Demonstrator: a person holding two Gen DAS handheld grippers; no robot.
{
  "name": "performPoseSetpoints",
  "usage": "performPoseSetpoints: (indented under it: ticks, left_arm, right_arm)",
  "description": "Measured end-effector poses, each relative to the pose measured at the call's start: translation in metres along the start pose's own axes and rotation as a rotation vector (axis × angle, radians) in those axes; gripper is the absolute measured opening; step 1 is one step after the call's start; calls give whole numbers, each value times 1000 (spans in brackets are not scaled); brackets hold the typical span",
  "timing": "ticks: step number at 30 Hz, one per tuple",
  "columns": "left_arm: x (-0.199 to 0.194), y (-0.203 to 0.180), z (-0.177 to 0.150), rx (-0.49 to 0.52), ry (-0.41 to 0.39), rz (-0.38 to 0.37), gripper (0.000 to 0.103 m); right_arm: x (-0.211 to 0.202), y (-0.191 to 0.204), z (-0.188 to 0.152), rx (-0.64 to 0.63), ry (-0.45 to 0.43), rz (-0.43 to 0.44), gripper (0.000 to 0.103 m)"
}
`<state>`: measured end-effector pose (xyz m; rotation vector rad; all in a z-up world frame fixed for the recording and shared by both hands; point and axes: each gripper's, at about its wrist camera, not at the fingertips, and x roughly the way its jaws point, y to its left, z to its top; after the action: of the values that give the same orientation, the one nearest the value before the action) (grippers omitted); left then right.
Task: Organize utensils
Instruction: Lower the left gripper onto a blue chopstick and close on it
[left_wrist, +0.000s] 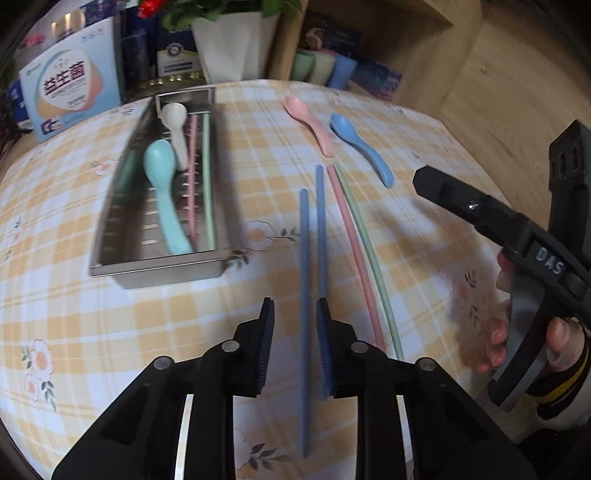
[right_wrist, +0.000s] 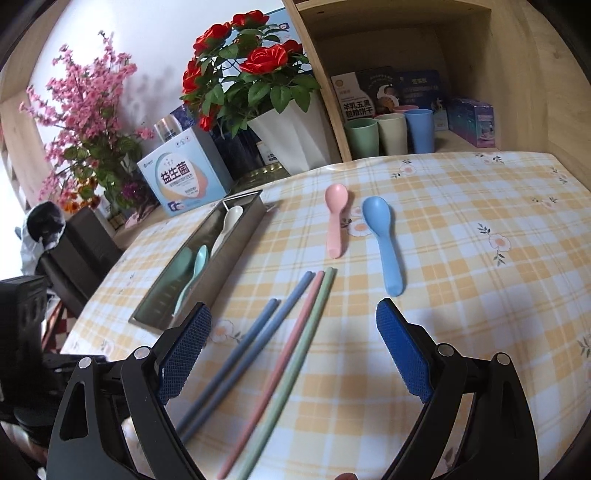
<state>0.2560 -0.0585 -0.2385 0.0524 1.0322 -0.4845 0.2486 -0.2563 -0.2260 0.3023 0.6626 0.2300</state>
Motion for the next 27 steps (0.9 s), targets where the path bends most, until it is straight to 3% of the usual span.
performPoseSetpoints:
  ticks: [7,11,21,27]
  left_arm:
    - [22,0,2,-5,60,14,17]
    - [24,-5,0,41,72,52,7]
    - [6,8,-22,-74,158,36,6]
    - [8,6,-17,-38,151,82,8]
  right_arm:
    - [-13,-12,-4,12,-52,-24,88]
    - [-16,-19,-6,36,-71,-41,88]
    - [-7,-21,-11,43,4,2,88]
    - [-2,-23,-15,68,27,12,88]
